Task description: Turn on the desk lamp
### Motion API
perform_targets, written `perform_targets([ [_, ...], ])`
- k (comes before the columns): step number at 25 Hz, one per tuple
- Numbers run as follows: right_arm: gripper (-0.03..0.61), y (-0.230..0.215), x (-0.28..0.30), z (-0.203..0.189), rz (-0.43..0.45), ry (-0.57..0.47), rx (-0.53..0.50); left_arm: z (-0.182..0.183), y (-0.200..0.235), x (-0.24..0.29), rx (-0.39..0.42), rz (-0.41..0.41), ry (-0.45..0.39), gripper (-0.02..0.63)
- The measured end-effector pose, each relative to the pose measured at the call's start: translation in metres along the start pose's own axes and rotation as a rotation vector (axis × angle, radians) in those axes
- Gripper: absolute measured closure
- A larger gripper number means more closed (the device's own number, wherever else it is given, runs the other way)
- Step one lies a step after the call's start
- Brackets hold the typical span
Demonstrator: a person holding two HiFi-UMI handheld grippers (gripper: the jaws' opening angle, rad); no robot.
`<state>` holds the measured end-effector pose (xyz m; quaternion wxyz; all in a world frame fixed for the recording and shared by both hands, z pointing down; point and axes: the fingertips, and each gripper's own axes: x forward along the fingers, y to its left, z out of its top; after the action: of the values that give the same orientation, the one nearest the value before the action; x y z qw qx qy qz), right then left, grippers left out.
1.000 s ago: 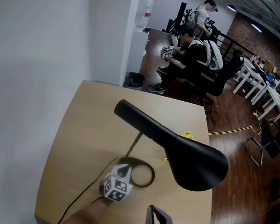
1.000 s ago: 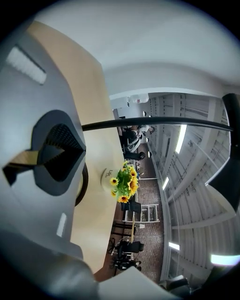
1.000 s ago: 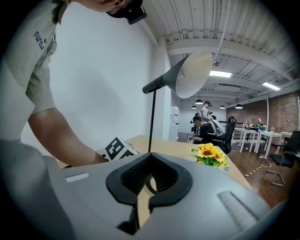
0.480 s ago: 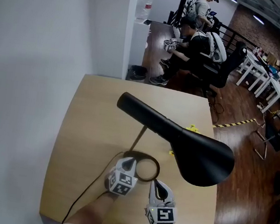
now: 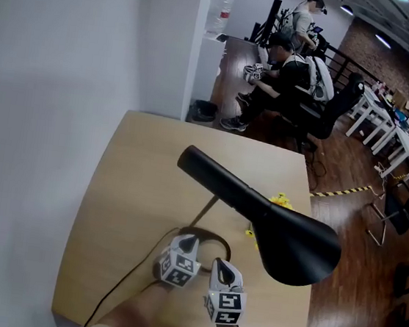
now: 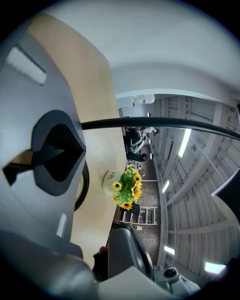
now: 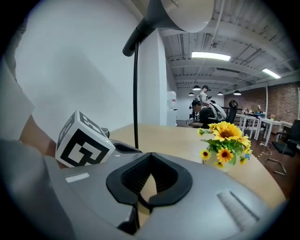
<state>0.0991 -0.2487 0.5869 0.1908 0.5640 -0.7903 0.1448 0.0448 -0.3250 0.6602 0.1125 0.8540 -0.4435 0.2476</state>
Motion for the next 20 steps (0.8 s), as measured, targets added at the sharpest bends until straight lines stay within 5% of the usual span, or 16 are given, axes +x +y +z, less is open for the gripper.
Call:
perform_targets([
  [20,0.580,0.024,-0.004,0.005,0.069,-0.002,0.012,-0.017,0.006,0.026,-0.008,-0.009,0.073,0.620],
])
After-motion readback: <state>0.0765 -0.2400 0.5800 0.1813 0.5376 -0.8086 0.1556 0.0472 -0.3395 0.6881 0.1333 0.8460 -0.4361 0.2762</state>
